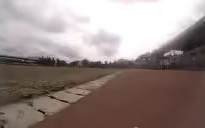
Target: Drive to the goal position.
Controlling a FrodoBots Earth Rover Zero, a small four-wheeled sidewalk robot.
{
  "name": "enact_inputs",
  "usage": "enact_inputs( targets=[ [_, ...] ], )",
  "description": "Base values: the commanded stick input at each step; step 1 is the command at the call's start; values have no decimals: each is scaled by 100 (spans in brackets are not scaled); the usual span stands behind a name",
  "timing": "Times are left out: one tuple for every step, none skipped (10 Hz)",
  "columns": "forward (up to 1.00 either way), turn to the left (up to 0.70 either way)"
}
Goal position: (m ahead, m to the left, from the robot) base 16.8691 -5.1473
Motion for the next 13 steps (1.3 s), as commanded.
enact_inputs(
  targets=[
    [100, 0],
    [100, 0],
    [100, 0],
    [100, 0],
    [100, 0],
    [100, 0],
    [100, -40],
    [100, -40],
    [100, -40],
    [100, -40],
    [100, -40],
    [100, -30],
    [100, -14]
  ],
)
